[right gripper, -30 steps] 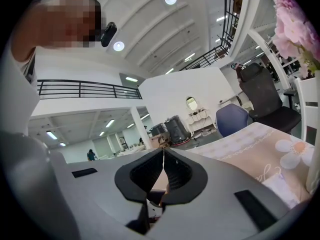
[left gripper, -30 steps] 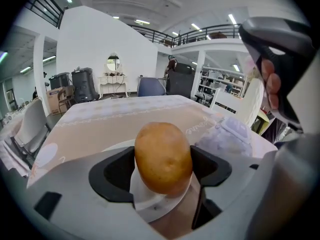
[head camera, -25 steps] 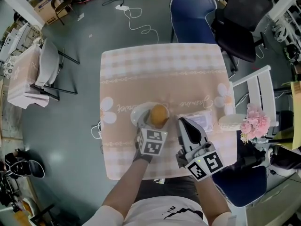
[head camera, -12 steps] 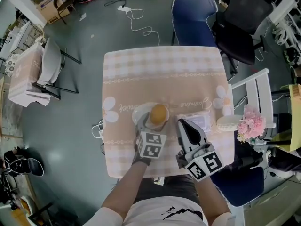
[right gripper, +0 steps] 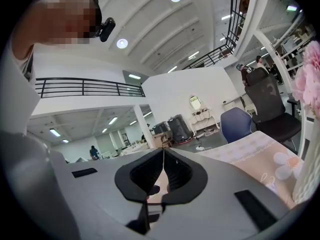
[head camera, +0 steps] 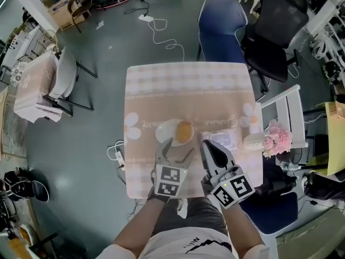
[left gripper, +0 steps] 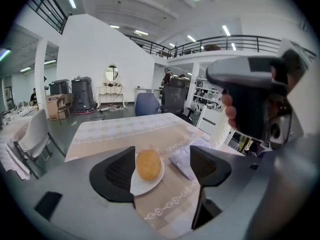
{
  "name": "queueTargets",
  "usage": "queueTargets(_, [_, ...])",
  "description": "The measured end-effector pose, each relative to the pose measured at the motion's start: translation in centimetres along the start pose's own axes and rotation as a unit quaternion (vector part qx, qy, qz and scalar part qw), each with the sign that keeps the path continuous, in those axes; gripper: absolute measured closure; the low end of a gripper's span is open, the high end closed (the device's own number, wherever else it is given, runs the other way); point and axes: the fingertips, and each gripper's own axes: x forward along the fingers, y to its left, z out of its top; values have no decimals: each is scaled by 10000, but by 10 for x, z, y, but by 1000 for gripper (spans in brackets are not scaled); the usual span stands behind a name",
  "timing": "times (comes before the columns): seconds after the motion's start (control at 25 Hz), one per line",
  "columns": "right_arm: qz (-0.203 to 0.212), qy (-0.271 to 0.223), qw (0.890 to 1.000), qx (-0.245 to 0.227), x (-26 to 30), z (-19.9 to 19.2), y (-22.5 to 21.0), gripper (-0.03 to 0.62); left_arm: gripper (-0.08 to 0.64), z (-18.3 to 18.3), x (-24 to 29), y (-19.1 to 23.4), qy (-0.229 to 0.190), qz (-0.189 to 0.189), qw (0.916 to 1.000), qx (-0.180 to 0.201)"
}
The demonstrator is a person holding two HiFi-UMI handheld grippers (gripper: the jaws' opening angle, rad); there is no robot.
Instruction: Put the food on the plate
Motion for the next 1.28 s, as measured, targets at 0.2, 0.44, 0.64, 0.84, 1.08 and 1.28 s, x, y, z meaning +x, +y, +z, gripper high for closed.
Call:
queueTargets(0.2, [44, 21, 10000, -52, -10, 11, 20, 575, 222, 34, -49, -14, -438, -118, 9990, -8])
queueTargets(0.44, [92, -28, 9999, -121, -20, 34, 45, 575, 330, 77, -103, -22, -1036, -42, 9946, -67])
queueTargets(0.64, [258, 33, 9993, -265, -29, 45, 69, 575, 459, 101, -139, -27, -1481, 78, 9887, -224])
queueTargets(0.84, [348, 63, 9990, -258, -34, 54, 87, 575, 538, 125, -173, -34, -1860, 24, 9820, -315])
queueTargets(1.08, [434, -18, 9989, -194, -42, 67, 97, 575, 554, 145, -201, -53, -2125, -248, 9761, -375])
queueTargets(1.28, [548, -71, 9982, -252, -45, 79, 103, 575, 555, 159, -213, -57, -2322, -234, 9719, -324])
